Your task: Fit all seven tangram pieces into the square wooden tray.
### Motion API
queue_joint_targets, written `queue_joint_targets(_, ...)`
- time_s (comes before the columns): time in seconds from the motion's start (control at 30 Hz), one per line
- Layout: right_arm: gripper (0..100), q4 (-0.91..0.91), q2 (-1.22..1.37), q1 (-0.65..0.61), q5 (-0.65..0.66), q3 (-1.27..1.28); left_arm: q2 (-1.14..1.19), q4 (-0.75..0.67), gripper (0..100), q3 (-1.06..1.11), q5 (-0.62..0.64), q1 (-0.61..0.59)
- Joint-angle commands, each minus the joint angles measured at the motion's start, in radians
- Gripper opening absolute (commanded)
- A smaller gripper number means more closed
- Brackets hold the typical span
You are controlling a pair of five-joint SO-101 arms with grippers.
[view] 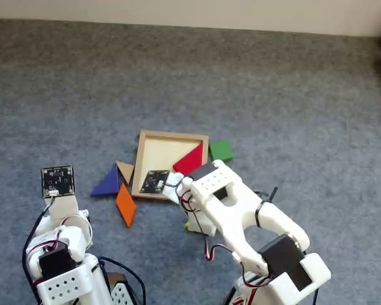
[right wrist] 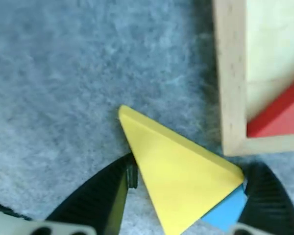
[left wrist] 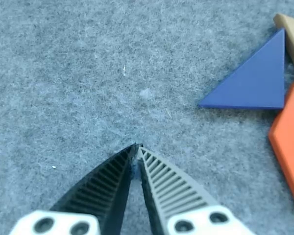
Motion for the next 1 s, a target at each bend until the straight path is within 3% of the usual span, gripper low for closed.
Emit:
queue_joint_targets(0.0,30.0,0.002,0.019,0.018,0.014,-0.004,-0.039,0.003,1,0.019,0.009,0.001)
queue_joint_targets(0.23,29.1,0.004,0.007,0.018,0.009,-0.004,-0.039,0.003,1,0.019,0.009,0.001)
queue_joint_targets(0.4,20.0,0.004,-0.128,0.018,0.009,0.002,-0.039,0.003,1,0.019,0.009,0.001)
queue_joint_targets(0.63,19.9,0.004,-0.252,0.018,0.005,0.007,-0.039,0.003,1,0.019,0.009,-0.001)
queue_joint_targets(0.97,19.9,0.004,-0.263,0.018,-0.115,-0.004,-0.039,0.003,1,0.019,0.009,-0.001)
